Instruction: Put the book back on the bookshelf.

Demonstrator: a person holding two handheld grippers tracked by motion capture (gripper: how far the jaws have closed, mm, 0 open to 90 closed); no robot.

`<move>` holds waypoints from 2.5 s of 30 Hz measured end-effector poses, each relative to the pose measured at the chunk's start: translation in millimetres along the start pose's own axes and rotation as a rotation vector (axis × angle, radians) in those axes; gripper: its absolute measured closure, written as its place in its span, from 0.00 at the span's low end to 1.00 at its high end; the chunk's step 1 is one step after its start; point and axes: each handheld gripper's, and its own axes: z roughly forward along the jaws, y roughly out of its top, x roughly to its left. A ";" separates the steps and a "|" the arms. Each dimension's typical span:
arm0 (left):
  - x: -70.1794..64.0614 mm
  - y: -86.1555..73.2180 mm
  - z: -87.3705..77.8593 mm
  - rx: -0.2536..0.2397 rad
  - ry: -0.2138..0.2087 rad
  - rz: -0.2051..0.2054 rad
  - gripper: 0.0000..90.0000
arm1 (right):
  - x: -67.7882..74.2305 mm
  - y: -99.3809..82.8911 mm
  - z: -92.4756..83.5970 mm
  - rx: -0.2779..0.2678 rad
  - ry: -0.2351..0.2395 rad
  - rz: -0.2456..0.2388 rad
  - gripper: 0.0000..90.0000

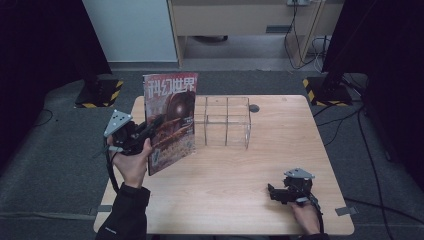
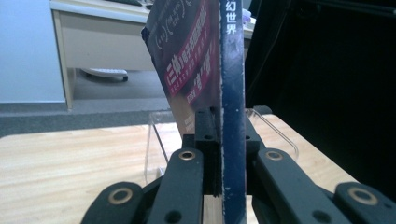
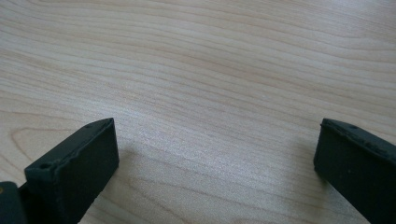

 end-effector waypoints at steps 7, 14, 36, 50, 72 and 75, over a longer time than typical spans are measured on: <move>7.4 11.8 17.4 -0.022 0.025 -0.012 0.93 | -0.5 -0.2 -0.2 0.001 0.003 -0.006 0.00; 11.0 19.5 37.4 -0.039 0.053 -0.015 0.93 | -0.8 -0.2 -0.3 0.001 0.004 -0.008 0.00; 26.5 4.4 101.3 -0.029 0.129 -0.037 0.93 | -1.2 -0.2 -0.3 0.000 0.005 -0.012 0.00; 23.9 -25.0 126.1 -0.030 0.149 -0.041 0.93 | -1.2 -0.4 -0.4 -0.001 0.005 -0.011 0.00; 20.3 -64.0 121.7 -0.042 0.120 -0.016 0.93 | -1.7 -0.7 -0.6 -0.002 0.008 -0.017 0.00; 20.4 -66.6 120.2 -0.051 0.111 -0.026 0.93 | -1.7 -0.8 -0.6 -0.002 0.008 -0.017 0.00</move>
